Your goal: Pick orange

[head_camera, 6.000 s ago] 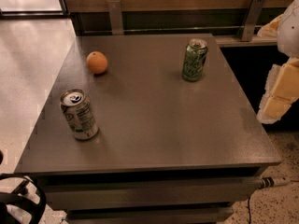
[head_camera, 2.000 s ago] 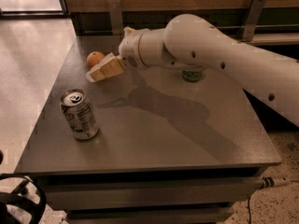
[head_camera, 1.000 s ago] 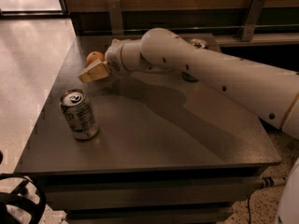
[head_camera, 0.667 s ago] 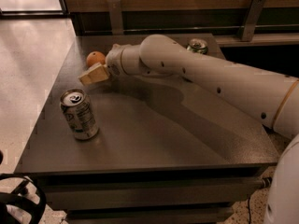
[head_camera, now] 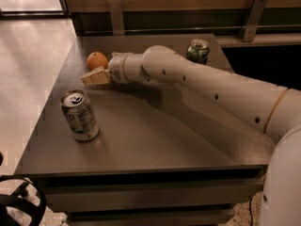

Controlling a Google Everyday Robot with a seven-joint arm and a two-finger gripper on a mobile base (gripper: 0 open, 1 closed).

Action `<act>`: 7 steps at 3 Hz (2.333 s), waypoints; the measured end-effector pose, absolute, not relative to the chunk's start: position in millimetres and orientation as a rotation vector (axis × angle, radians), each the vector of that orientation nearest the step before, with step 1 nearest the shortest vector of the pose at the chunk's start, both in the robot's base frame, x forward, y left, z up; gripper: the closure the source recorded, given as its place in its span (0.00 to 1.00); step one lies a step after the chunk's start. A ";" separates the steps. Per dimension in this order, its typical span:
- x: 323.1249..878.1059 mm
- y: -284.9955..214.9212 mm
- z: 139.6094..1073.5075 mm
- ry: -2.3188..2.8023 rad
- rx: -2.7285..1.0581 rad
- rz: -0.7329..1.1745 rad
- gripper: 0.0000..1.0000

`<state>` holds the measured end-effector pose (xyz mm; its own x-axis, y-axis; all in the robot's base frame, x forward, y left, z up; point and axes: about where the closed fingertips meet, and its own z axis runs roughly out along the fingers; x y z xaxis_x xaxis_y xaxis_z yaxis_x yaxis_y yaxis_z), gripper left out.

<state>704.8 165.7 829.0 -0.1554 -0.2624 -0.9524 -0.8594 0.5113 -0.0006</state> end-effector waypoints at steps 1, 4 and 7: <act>703.1 169.1 828.9 1.688 -0.967 0.704 0.39; 700.7 175.6 827.8 1.685 -0.975 0.713 1.00; 703.2 167.5 888.2 1.515 -0.974 0.808 1.00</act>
Offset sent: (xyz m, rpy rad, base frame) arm -0.0017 0.0033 -0.0001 -0.0003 0.0011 0.0060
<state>703.2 167.5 888.2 -0.0532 -0.1505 -0.9872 -0.9037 0.4278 -0.0165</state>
